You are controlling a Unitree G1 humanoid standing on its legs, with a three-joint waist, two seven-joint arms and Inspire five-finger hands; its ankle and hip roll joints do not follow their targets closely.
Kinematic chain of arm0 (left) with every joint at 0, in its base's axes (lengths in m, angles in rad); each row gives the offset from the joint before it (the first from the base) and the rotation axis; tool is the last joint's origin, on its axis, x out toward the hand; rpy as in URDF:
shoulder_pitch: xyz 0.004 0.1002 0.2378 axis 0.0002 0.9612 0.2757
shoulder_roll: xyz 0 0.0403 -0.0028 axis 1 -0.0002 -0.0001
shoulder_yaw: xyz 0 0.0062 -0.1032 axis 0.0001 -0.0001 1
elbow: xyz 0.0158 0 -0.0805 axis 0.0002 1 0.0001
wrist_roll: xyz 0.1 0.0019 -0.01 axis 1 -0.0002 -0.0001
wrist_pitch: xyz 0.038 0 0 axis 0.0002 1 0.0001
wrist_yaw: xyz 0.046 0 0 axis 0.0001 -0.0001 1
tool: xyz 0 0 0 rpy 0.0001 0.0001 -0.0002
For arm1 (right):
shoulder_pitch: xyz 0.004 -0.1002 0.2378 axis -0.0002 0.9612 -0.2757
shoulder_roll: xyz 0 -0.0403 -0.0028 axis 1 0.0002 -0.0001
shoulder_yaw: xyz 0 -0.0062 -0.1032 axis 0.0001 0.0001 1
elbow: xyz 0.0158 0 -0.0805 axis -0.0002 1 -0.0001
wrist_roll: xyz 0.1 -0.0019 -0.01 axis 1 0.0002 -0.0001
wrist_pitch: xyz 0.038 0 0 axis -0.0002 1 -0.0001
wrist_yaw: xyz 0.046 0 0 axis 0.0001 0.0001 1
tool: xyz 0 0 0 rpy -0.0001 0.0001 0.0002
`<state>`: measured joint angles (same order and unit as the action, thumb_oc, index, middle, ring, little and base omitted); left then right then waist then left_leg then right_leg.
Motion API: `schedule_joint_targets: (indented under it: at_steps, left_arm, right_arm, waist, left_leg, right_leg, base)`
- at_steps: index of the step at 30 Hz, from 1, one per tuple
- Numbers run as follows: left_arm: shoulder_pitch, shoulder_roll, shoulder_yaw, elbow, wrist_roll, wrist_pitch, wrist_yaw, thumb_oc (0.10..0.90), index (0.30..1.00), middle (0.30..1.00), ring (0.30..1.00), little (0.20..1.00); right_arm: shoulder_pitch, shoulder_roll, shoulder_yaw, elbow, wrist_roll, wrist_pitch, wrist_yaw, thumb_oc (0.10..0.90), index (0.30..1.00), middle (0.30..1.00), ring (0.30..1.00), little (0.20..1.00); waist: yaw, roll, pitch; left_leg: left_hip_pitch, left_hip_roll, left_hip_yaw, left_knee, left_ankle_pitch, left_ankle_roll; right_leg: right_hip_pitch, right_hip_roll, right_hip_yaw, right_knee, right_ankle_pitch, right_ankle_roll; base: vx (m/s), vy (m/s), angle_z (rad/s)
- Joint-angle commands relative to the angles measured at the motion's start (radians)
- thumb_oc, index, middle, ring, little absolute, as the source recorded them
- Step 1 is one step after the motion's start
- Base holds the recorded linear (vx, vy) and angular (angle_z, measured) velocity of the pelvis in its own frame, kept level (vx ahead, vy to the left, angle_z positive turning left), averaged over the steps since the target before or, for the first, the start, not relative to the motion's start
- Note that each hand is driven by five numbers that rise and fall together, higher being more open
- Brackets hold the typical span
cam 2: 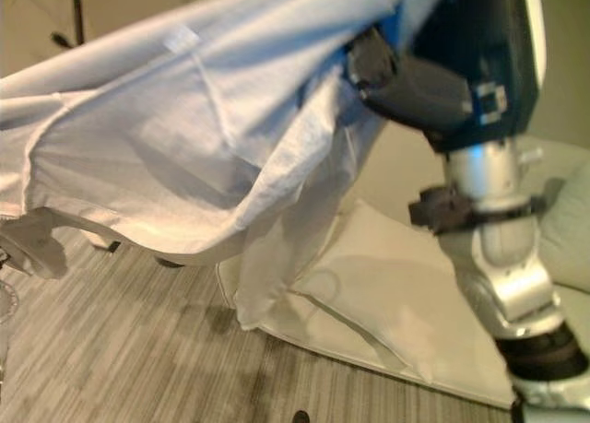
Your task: Hang the clothes on the sofa on the clothes rack.
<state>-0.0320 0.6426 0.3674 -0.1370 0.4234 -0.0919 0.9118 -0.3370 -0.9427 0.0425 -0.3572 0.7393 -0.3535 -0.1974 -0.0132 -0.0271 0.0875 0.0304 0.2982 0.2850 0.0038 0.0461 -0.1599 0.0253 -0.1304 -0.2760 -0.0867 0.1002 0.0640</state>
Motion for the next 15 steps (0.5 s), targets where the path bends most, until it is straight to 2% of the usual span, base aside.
schedule_joint_targets:
  at_steps: [1,2,3,4,5,6,7,8,9,10,11,12,13,14,15]
  left_arm:
    - [-0.097,0.111,-0.026,-0.056,0.085,-0.079,0.047,0.400,0.300,0.300,0.300,0.300]
    - [-0.108,0.090,-0.047,-0.050,0.083,-0.093,0.064,0.400,0.300,0.300,0.300,0.300]
    - [-0.116,0.064,-0.080,-0.058,0.086,-0.103,0.075,0.400,0.300,0.300,0.300,0.300]
    - [-0.116,0.063,-0.084,-0.059,0.087,-0.102,0.075,0.400,0.300,0.300,0.300,0.300]
    - [-0.132,0.035,-0.119,-0.076,0.093,-0.123,0.045,0.400,0.300,0.300,0.300,0.300]
    - [-0.148,0.023,-0.146,-0.087,0.095,-0.128,0.035,0.400,0.300,0.300,0.300,0.300]
    - [-0.166,-0.003,-0.177,-0.086,0.083,-0.133,0.032,0.400,0.300,0.300,0.300,0.300]
    - [-0.192,-0.013,-0.217,-0.069,0.080,-0.142,0.024,0.400,0.300,0.300,0.300,0.300]
    - [-0.216,0.003,-0.261,-0.068,0.104,-0.137,0.014,0.400,0.300,0.300,0.300,0.300]
    - [-0.219,0.005,-0.265,-0.078,0.114,-0.133,0.027,0.400,0.300,0.300,0.300,0.300]
    - [-0.224,0.007,-0.274,-0.080,0.130,-0.126,0.027,0.400,0.300,0.300,0.300,0.300]
    - [-0.223,0.011,-0.275,-0.082,0.140,-0.124,0.024,0.400,0.300,0.300,0.300,0.300]
    - [-0.222,0.012,-0.274,-0.082,0.140,-0.124,0.024,0.400,0.300,0.300,0.300,0.300]
    - [-0.234,0.007,-0.289,-0.067,0.193,-0.106,0.022,0.400,0.300,0.300,0.300,0.300]
    - [-0.235,0.002,-0.297,-0.065,0.199,-0.108,0.021,0.400,0.300,0.300,0.300,0.300]
  right_arm:
    - [-0.068,-0.022,-0.074,-0.048,-0.165,-0.075,-0.039,0.400,0.300,0.300,0.300,0.300]
    - [-0.012,-0.010,-0.126,-0.046,-0.310,-0.055,-0.090,0.400,0.300,0.300,0.300,0.300]
    - [0.036,0.024,-0.161,-0.062,-0.408,-0.044,-0.136,0.400,0.300,0.300,0.300,0.300]
    - [0.043,0.025,-0.164,-0.066,-0.414,-0.042,-0.140,0.400,0.300,0.300,0.300,0.300]
    - [0.124,0.072,-0.219,-0.062,-0.515,-0.013,-0.163,0.400,0.300,0.300,0.300,0.300]
    - [0.156,0.097,-0.238,-0.072,-0.567,0.004,-0.179,0.400,0.300,0.300,0.300,0.300]
    - [0.198,0.130,-0.265,-0.086,-0.625,0.014,-0.197,0.400,0.300,0.300,0.300,0.300]
    - [0.220,0.165,-0.276,-0.094,-0.681,0.034,-0.215,0.400,0.300,0.300,0.300,0.300]
    - [0.203,0.224,-0.251,-0.094,-0.764,0.059,-0.255,0.400,0.300,0.300,0.300,0.300]
    - [0.190,0.252,-0.241,-0.100,-0.787,0.061,-0.275,0.400,0.300,0.300,0.300,0.300]
    - [0.180,0.269,-0.228,-0.094,-0.809,0.060,-0.300,0.400,0.300,0.300,0.300,0.300]
    - [0.166,0.285,-0.216,-0.093,-0.832,0.074,-0.316,0.400,0.300,0.300,0.300,0.300]
    - [0.166,0.286,-0.214,-0.093,-0.833,0.074,-0.317,0.400,0.300,0.300,0.300,0.300]
    - [0.167,0.278,-0.235,-0.072,-0.927,0.095,-0.359,0.400,0.300,0.300,0.300,0.300]
    - [0.164,0.274,-0.244,-0.069,-0.921,0.093,-0.364,0.400,0.300,0.300,0.300,0.300]
  waist:
    - [-0.031,-0.016,-0.070]
    - [-0.035,0.005,-0.068]
    - [-0.027,0.026,-0.071]
    - [-0.027,0.026,-0.072]
    - [-0.044,0.031,-0.085]
    - [-0.047,0.027,-0.088]
    - [-0.047,0.021,-0.084]
    - [-0.044,0.005,-0.078]
    - [-0.031,-0.015,-0.067]
    - [-0.022,-0.009,-0.061]
    - [-0.019,-0.009,-0.059]
    - [-0.025,-0.009,-0.057]
    - [-0.025,-0.008,-0.056]
    - [-0.040,-0.008,-0.057]
    - [-0.043,-0.001,-0.060]
  left_leg:
    - [0.062,0.114,-0.040,-0.086,0.133,-0.066]
    - [0.052,0.158,-0.090,-0.091,0.184,-0.100]
    - [0.034,0.144,-0.176,-0.083,0.191,-0.102]
    - [0.030,0.142,-0.182,-0.079,0.189,-0.102]
    - [0.007,0.124,-0.171,-0.037,0.049,-0.102]
    - [-0.007,0.106,-0.170,0.000,-0.014,-0.102]
    - [-0.031,0.076,-0.175,0.051,-0.064,-0.093]
    - [-0.061,0.033,-0.175,0.098,-0.093,-0.075]
    - [-0.067,-0.039,-0.153,0.093,-0.125,-0.023]
    - [-0.056,-0.063,-0.138,0.077,-0.128,-0.004]
    - [-0.044,-0.092,-0.115,0.049,-0.116,0.016]
    - [-0.029,-0.119,-0.111,0.019,-0.104,0.037]
    - [-0.022,-0.117,-0.110,0.014,-0.105,0.035]
    - [0.013,-0.180,-0.108,-0.062,-0.076,0.085]
    - [0.023,-0.195,-0.107,-0.081,-0.068,0.101]
  right_leg:
    - [-0.018,-0.123,0.043,0.052,-0.053,0.153]
    - [-0.032,-0.165,0.047,0.059,-0.049,0.182]
    - [-0.038,-0.201,0.060,0.066,-0.027,0.198]
    - [-0.037,-0.203,0.057,0.065,-0.026,0.198]
    - [-0.008,-0.255,0.037,0.061,-0.010,0.198]
    - [0.007,-0.276,0.031,0.056,0.004,0.198]
    - [0.021,-0.310,0.026,0.050,0.058,0.198]
    - [0.020,-0.358,0.011,0.053,0.145,0.198]
    - [-0.021,-0.441,-0.049,0.076,0.300,0.198]
    - [-0.035,-0.457,-0.092,0.083,0.310,0.198]
    - [-0.041,-0.460,-0.133,0.095,0.287,0.198]
    - [-0.045,-0.450,-0.137,0.129,0.240,0.195]
    - [-0.045,-0.449,-0.135,0.136,0.232,0.195]
    - [-0.053,-0.302,-0.078,0.237,0.054,0.139]
    - [-0.064,-0.237,-0.063,0.283,-0.007,0.114]
  base:
    - [-0.07,0.638,0.16]
    - [0.02,0.709,0.53]
    - [0.02,0.715,0.50]
    - [0.07,0.686,0.20]
    - [0.06,0.514,0.04]
    - [0.07,0.704,0.20]
    - [0.01,0.546,0.62]
    - [-0.07,0.686,0.82]
    - [-0.11,0.660,0.75]
    - [-0.12,0.740,0.43]
    - [-0.08,0.559,-0.08]
    - [-0.04,0.389,-0.20]
    - [0.01,0.609,0.14]
    - [0.04,0.583,0.23]
    - [0.04,0.708,0.38]
